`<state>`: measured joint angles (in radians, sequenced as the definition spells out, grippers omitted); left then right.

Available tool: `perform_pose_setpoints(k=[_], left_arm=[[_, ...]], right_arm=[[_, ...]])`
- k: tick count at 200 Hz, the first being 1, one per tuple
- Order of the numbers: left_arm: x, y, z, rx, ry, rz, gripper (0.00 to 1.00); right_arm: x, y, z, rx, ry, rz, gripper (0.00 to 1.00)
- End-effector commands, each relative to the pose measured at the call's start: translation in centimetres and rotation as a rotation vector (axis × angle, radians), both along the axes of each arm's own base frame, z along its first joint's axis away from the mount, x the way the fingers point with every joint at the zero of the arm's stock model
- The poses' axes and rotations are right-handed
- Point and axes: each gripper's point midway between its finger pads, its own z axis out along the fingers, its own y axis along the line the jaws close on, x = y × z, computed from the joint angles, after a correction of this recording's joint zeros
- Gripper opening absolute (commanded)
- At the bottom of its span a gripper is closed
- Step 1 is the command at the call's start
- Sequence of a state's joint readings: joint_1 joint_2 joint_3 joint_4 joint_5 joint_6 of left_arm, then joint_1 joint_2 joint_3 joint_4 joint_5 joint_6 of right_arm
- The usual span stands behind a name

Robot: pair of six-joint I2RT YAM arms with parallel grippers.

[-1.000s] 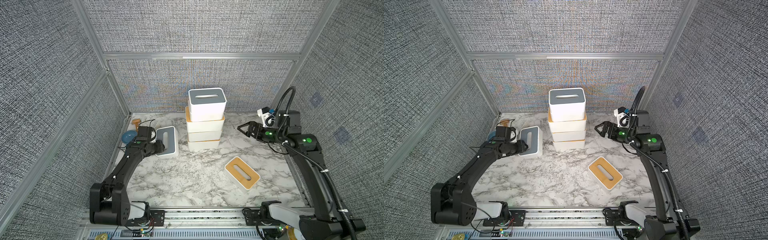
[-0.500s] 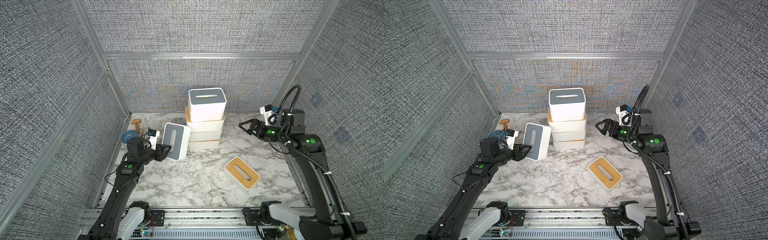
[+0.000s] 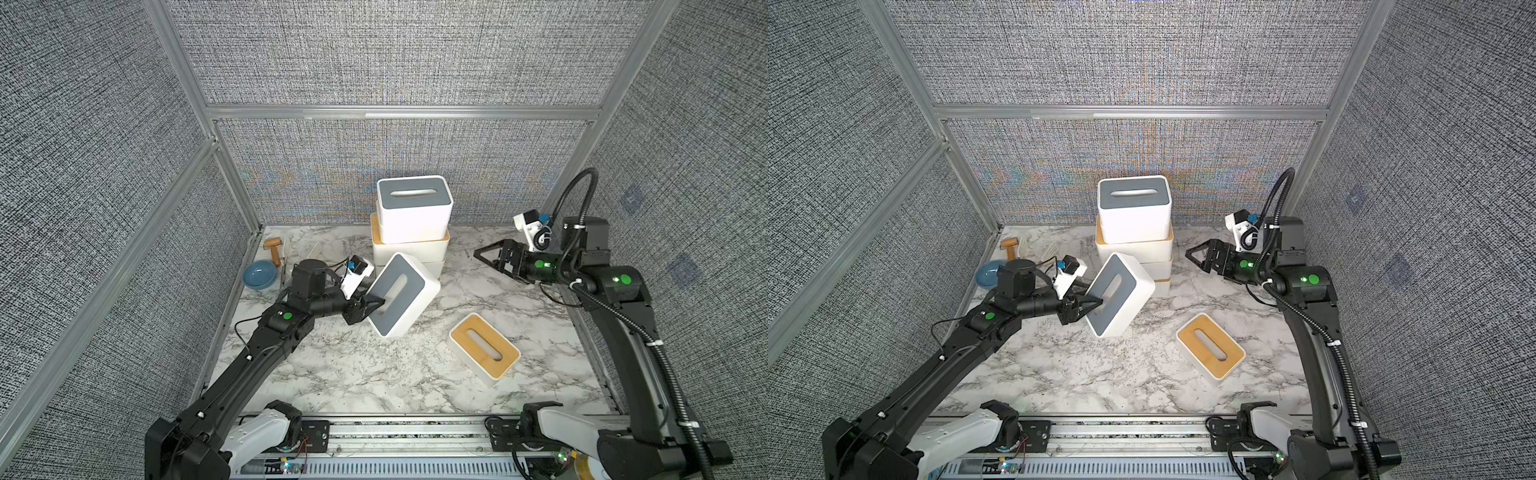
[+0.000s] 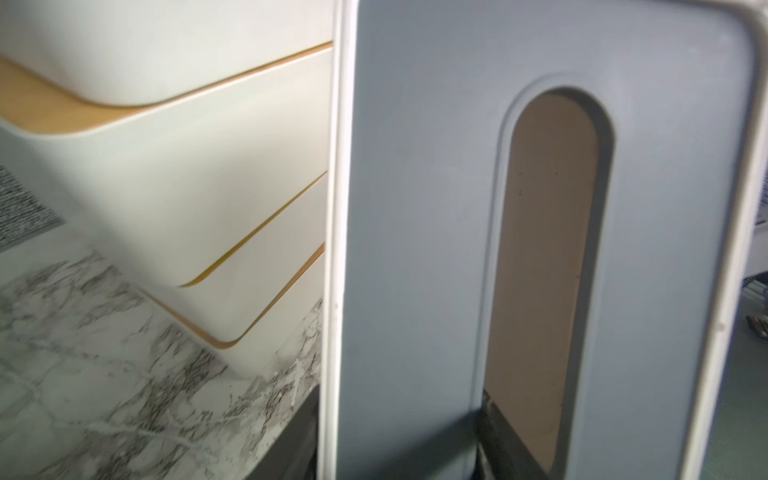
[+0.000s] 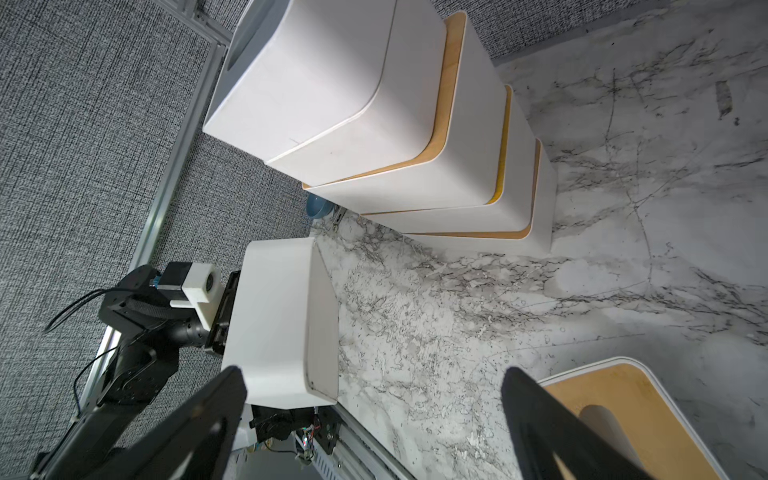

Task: Stack the tissue boxes
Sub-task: Pick up the tissue box from the center of the board.

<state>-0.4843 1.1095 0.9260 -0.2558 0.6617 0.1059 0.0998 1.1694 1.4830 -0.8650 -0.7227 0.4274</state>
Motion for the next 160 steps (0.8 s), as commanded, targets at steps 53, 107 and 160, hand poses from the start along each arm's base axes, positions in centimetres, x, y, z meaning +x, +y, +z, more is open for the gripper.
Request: perform_pose_setpoints(k=[53, 107, 160], left_arm=[[0.0, -4.9, 0.6, 0.051, -0.088, -0.182, 0.34], [0.0, -6.4, 0.7, 0.062, -0.098, -0.225, 0.34], [0.1, -6.6, 0.5, 0.070, -0.100, -0.230, 0.34]], right_arm=[[-3.0, 4.2, -1.8, -0.009, 0.064, 0.186, 0.99], [-3.2, 6.3, -3.5, -0.020, 0.115, 0.236, 0.99], [-3.4, 6.4, -4.1, -0.024, 0.141, 0.234, 0.80]])
